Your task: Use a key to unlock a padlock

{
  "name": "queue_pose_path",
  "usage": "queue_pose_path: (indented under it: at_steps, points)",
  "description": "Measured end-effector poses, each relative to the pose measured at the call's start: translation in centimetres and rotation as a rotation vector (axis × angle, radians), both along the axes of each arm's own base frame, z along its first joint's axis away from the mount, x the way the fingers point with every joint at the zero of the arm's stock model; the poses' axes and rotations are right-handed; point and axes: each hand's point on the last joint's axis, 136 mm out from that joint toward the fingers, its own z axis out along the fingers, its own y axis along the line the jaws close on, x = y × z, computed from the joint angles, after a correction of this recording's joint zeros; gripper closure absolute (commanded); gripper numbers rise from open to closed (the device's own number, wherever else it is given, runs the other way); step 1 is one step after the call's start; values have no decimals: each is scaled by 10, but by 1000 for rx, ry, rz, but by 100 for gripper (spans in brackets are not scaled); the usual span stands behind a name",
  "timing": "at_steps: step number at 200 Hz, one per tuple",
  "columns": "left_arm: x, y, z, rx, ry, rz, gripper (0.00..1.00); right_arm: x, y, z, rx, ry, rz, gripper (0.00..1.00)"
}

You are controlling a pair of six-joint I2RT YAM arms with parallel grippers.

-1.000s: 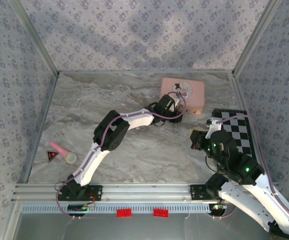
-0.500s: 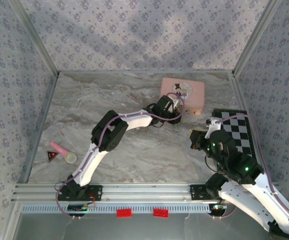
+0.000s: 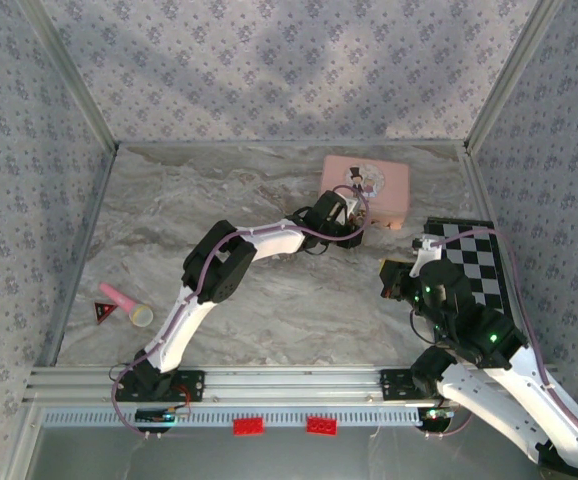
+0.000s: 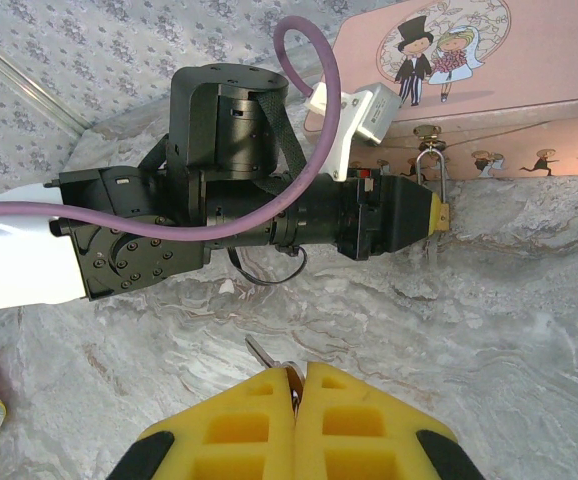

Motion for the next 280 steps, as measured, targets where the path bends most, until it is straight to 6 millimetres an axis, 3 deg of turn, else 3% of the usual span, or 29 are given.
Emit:
queue_pose_path:
  at_steps: [52,170,280]
  points:
    - [2,-3,3,-3,4,4,66,0,0,0,0,0,0,100]
    - [6,-9,-1,-6,9,-2,69,-1,0,1,3,-3,0,100]
    - [7,-8,1,-41,9,46,86,0,0,1,2,-2,-1,100]
